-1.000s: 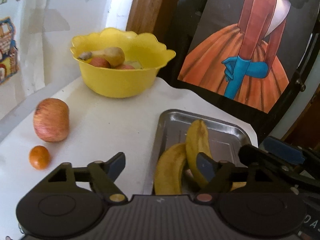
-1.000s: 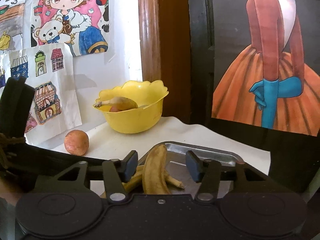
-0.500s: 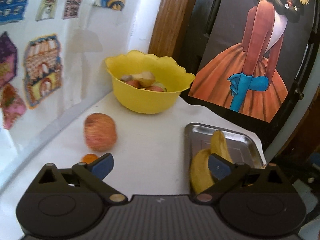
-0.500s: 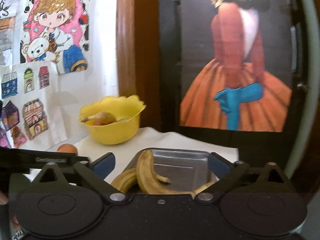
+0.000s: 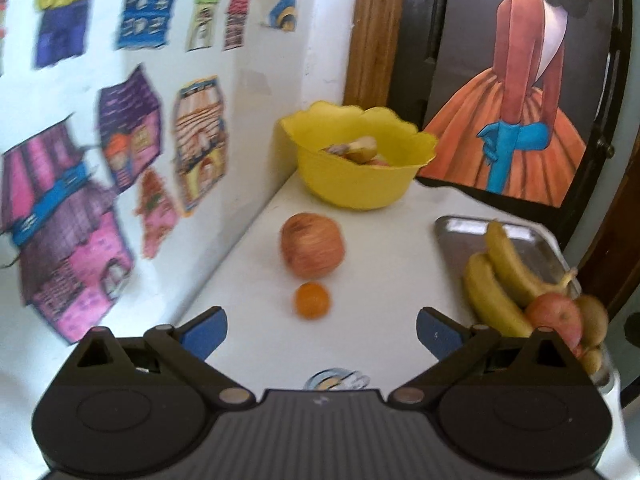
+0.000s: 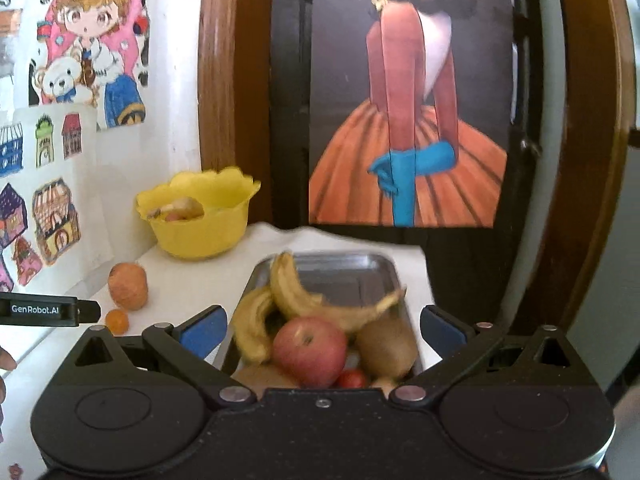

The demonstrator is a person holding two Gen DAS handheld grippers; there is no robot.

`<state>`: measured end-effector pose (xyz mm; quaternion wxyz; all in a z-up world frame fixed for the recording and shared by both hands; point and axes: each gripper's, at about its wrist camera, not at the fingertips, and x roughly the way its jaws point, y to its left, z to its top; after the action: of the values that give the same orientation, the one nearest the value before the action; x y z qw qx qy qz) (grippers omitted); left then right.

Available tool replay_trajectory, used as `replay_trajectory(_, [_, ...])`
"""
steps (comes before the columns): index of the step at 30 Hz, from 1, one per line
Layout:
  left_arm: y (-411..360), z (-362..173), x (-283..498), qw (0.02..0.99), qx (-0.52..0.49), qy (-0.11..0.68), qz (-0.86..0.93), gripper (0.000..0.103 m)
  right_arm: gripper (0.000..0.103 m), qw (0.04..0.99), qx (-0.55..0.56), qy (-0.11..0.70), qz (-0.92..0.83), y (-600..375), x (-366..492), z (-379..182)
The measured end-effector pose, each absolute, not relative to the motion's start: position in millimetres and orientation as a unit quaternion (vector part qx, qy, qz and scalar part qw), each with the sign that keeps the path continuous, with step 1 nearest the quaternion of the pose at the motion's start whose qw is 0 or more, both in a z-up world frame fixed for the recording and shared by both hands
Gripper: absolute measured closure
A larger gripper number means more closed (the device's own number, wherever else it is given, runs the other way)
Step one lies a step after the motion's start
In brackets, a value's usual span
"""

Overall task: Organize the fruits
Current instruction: 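Withdraw both open tools away from the steel tray, then move the left tool to the small orange while the right tool approaches the apple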

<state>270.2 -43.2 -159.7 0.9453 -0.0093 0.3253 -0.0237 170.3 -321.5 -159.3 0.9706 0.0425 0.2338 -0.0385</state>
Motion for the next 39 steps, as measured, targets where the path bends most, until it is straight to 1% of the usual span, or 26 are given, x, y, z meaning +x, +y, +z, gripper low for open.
replay_trajectory(8, [-11,-179,253,0.936,0.008,0.353,0.013,0.000,0.001,0.953,0.069,0.295,-0.026,-284,152,-180])
replay_trajectory(14, [-5,-192,244,0.924,0.014,0.380,0.047,0.000,0.001,0.933,0.113,0.340,-0.022,-280,151,-190])
replay_trajectory(25, [-8,-192,237,0.922,0.021,0.382,0.061,0.000,0.001,0.907,0.146,0.396,-0.013,-281,160,-200])
replay_trajectory(33, [-3,-192,240,0.923,0.014,0.379,0.069,0.000,0.001,0.909,0.135,0.394,0.024,-266,167,-195])
replay_trajectory(39, [-4,-195,247,0.926,0.016,0.373,0.057,0.000,0.001,0.923,0.135,0.348,0.092,-262,174,-182])
